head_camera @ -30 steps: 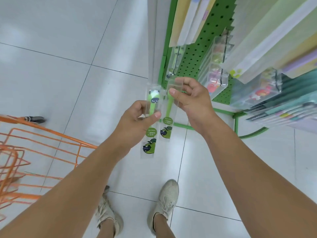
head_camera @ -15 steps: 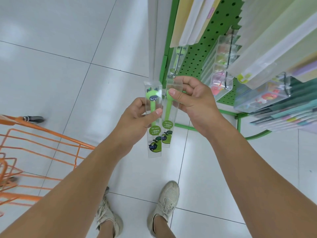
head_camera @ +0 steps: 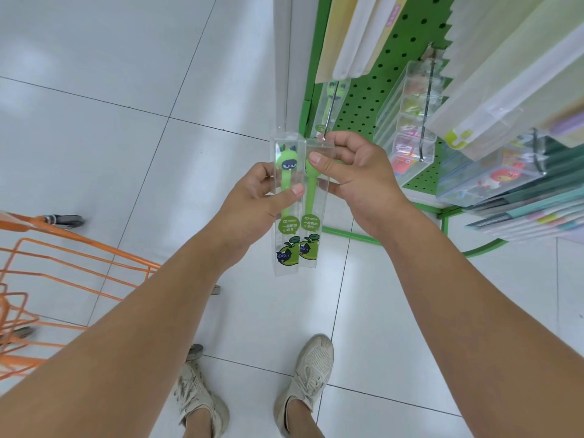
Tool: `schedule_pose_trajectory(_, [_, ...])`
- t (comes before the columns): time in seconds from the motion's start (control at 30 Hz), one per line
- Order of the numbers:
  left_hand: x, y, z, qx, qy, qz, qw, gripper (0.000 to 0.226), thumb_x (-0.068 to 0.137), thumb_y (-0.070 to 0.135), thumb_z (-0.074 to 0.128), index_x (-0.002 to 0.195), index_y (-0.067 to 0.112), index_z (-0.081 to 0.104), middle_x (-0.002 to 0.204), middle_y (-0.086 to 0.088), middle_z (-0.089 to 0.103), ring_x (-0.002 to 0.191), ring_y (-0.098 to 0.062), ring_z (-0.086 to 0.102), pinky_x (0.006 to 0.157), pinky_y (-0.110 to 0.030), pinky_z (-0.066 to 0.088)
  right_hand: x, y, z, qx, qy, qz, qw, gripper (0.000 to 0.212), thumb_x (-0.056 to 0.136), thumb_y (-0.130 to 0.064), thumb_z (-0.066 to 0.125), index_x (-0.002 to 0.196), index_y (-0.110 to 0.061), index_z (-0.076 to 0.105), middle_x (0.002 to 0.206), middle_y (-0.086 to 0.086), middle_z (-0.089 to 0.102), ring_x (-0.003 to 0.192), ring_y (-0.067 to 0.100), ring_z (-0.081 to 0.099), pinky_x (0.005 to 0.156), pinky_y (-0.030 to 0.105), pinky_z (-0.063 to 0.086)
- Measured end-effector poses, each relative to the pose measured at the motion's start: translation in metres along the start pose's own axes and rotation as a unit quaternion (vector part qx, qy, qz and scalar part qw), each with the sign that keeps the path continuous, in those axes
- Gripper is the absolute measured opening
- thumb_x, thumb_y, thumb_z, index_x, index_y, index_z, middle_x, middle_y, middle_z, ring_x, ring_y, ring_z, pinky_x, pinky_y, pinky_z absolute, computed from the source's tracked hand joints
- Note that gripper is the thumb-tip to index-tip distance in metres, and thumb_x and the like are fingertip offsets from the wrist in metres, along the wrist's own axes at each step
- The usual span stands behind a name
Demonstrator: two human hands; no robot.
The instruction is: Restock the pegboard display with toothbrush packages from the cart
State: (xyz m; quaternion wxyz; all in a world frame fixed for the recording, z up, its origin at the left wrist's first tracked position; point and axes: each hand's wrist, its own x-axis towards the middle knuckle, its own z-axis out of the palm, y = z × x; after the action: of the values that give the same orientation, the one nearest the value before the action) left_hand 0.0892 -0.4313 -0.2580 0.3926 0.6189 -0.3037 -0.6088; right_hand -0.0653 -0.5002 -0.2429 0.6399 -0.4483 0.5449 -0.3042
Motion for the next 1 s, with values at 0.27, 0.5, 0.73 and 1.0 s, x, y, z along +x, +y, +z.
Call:
schedule_pose_trajectory(0.27, [0.006,-0.005,0.004,-0.008,-0.004,-0.013,1.000,0.040,0.089,0.018,0.074,0.120,0.006,0.051,0.115,-0.009,0.073,0.096,-0.016,0.070,0.080,-0.031,0.049,-0.011,0.006,-0.003,0.040,0.007,-0.001,0.999,0.034,0.090,-0.010,0.074,0.122,-0.013,0.063,0.102,-0.001,0.076,0.096,0.016,0.070,0.094,0.041,0.055])
schedule_pose_trajectory(0.5, [0.015,-0.015,0.015,0.000,0.020,-0.013,1.000,0.048,0.079,0.019,0.084,0.118,0.016,0.057,0.101,0.000,0.076,0.095,-0.017,0.073,0.087,-0.036,0.055,-0.010,0.005,0.000,0.040,0.018,0.005,0.999,0.031,0.089,-0.012,0.075,0.118,-0.012,0.066,0.107,0.005,0.076,0.096,0.018,0.072,0.093,0.042,0.058])
schedule_pose_trajectory(0.73, [0.018,-0.018,0.015,0.010,0.023,-0.027,0.999,0.053,0.079,0.020,0.084,0.123,0.013,0.054,0.100,0.004,0.077,0.097,-0.015,0.073,0.085,-0.033,0.052,0.001,-0.009,-0.005,0.060,0.062,0.029,0.996,0.013,0.099,-0.016,0.063,0.105,-0.007,0.070,0.092,0.006,0.075,0.076,0.019,0.072,0.076,0.044,0.062])
schedule_pose_trajectory(1.0, [0.031,-0.014,0.013,0.030,0.037,-0.033,0.998,0.055,0.076,0.022,0.086,0.121,0.013,0.055,0.106,-0.002,0.076,0.104,-0.021,0.071,0.083,-0.033,0.054,0.020,-0.006,-0.003,0.019,0.106,-0.017,0.994,0.010,0.097,-0.011,0.065,0.090,-0.011,0.071,0.081,0.003,0.073,0.082,0.028,0.074,0.068,0.038,0.064])
